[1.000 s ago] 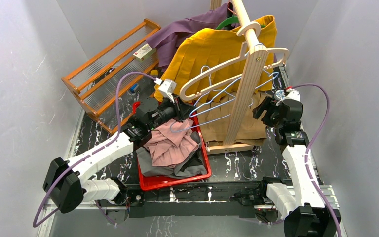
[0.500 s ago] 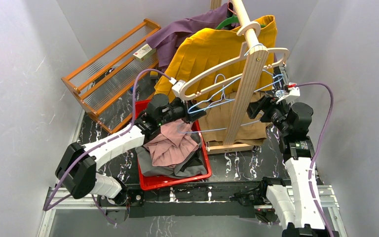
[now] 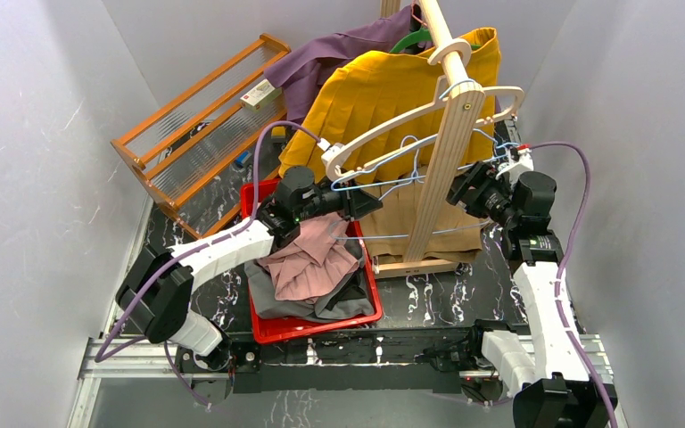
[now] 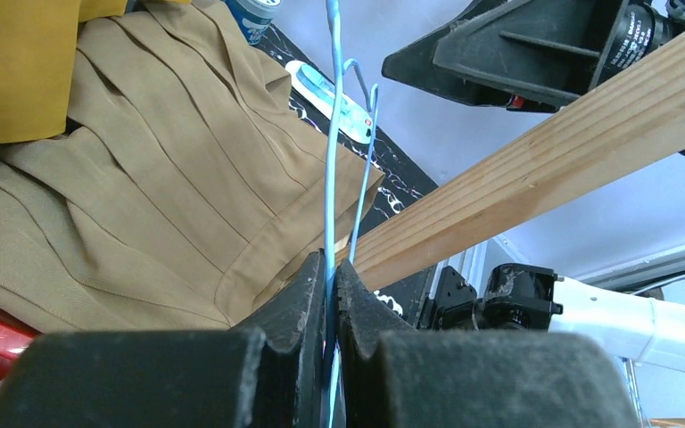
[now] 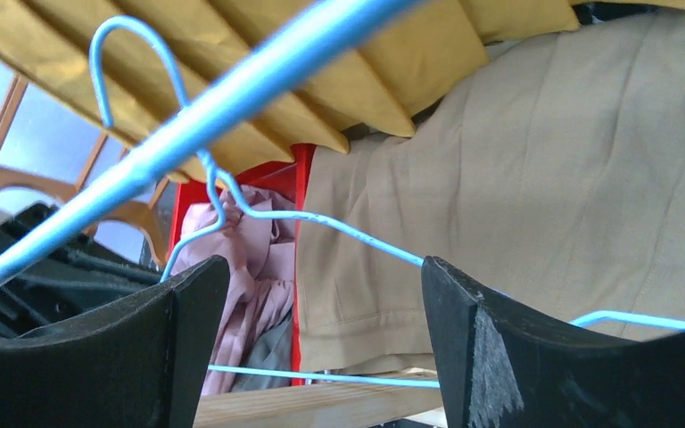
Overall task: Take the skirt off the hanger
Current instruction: Place the hanger at the clothesline.
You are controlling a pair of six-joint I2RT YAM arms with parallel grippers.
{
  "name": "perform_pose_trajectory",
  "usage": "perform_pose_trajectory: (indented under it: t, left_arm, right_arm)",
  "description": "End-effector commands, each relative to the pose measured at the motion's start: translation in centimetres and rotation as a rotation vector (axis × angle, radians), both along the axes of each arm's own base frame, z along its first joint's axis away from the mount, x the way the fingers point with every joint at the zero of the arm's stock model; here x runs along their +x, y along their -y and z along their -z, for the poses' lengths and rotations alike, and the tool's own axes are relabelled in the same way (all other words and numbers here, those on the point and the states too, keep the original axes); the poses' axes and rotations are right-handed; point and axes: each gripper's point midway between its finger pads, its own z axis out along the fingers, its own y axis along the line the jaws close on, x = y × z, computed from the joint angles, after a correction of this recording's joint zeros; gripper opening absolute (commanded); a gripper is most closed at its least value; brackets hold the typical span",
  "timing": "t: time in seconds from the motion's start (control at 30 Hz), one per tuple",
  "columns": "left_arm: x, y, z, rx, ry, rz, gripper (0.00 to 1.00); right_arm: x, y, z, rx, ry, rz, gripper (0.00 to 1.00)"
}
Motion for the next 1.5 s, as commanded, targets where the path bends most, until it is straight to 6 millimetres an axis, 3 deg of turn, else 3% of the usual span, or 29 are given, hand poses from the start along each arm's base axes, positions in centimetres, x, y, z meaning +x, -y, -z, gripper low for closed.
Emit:
perform_pose_trajectory:
  t: [0.0, 0.07, 0.2, 0.37, 0.6, 0.8, 1.03, 1.13, 1.17, 1.23, 1.3, 1.37, 1.47]
  left_arm:
    - [0.4, 0.5, -4.1, -0.092, 0.082, -0.001, 0.0]
    - [1.2, 0.1, -3.9, -0.086, 0.084, -0.05, 0.0]
    - [1.9, -0.1, -3.3, -0.063, 0.096, -0.084, 0.0]
    - [1.6, -0.2, -4.0, -0.072, 0.154, -0.066, 0.0]
    - [0.7, -0.2, -5.7, -0.161, 0.256, -0.031, 0.0]
    - [0.0, 0.1, -5.5, -0.178, 0.261, 0.01, 0.0]
    - [-0.7, -0.1, -5.7, -0.19, 0.279, 0.035, 0.0]
    - [-0.8, -0.3, -5.1, -0.183, 0.266, 0.026, 0.0]
    - [-0.7, -0.5, -4.9, -0.182, 0.254, 0.013, 0.0]
    - [0.3, -1.1, -3.2, -0.103, 0.156, -0.063, 0.32]
    - [0.5, -1.9, -2.3, -0.068, 0.122, -0.101, 0.52]
    - [0.8, -3.4, -1.1, -0.019, 0.087, -0.18, 0.82]
    - [0.3, -4.2, -1.5, -0.017, 0.096, -0.186, 0.89]
  right_arm:
    - [1.0, 2.2, -0.9, 0.062, -0.107, 0.198, 0.86]
    - [0.7, 2.3, 0.0, 0.135, -0.223, 0.251, 0.84]
    - [0.6, 1.2, -1.4, 0.333, -0.201, 0.267, 0.82]
    - [0.7, 3.6, 0.4, 0.495, -0.381, 0.542, 0.82]
    - [2.1, 3.8, 0.2, 0.682, -0.427, 0.625, 0.78]
    - [3.4, 4.2, 0.7, 0.731, -0.445, 0.668, 0.63]
    - [3.4, 4.7, 1.9, 0.781, -0.454, 0.715, 0.35]
    - [3.6, 5.1, 1.4, 0.829, -0.398, 0.722, 0.02]
    - [3.9, 5.4, 1.1, 0.83, -0.365, 0.72, 0.0]
    - [3.6, 7.6, 0.8, 0.769, -0.275, 0.821, 0.0]
    - [3.1, 8.8, 0.5, 0.734, -0.228, 0.86, 0.0]
    - [2.4, 10.4, 0.4, 0.684, -0.212, 0.935, 0.0]
    - [2.2, 11.7, -0.1, 0.677, -0.194, 0.998, 0.0]
